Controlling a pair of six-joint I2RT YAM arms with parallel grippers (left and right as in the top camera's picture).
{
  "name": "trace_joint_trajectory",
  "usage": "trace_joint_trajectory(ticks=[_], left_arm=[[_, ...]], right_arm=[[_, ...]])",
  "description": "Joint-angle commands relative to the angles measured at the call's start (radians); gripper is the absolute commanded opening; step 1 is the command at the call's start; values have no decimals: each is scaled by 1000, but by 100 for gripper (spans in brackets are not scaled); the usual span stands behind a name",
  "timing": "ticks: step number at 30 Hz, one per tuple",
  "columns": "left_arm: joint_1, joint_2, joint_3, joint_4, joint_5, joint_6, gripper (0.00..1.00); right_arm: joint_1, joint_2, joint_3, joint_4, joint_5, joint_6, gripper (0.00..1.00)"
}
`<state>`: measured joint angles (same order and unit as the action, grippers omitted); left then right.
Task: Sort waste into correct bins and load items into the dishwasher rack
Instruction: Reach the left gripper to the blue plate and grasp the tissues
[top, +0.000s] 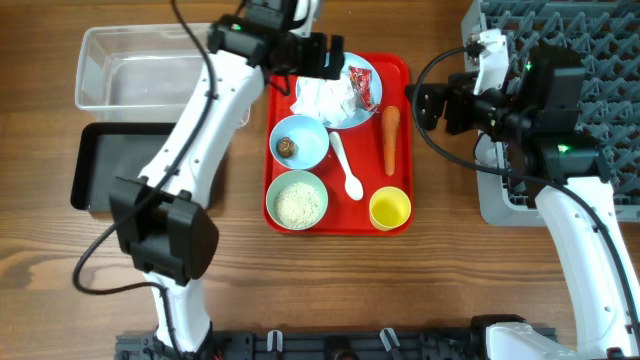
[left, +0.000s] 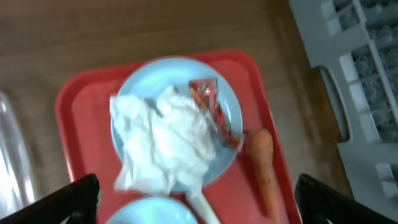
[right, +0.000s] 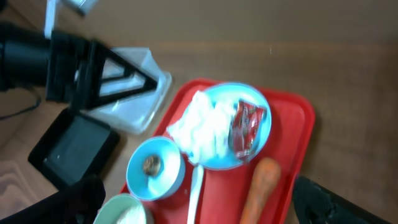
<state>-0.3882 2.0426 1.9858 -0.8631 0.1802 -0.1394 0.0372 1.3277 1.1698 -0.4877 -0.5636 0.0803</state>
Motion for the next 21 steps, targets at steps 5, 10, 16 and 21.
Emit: trace_joint_trajectory(ticks=[5,10,16,21], left_arm=[[16,220,14,84,-66,-32,100],[2,293,14,86,-50,-28,100],[-37,345,14,85,-51,-24,100],[-70,348,14,86,-108,-24,99]], right_arm=[[-4,11,27,-143,19,27,100],[-4,11,27,-160,26,27,100],[-4,11,27,-161,49,28,100],[-4,11,27,-161,56,27,100]])
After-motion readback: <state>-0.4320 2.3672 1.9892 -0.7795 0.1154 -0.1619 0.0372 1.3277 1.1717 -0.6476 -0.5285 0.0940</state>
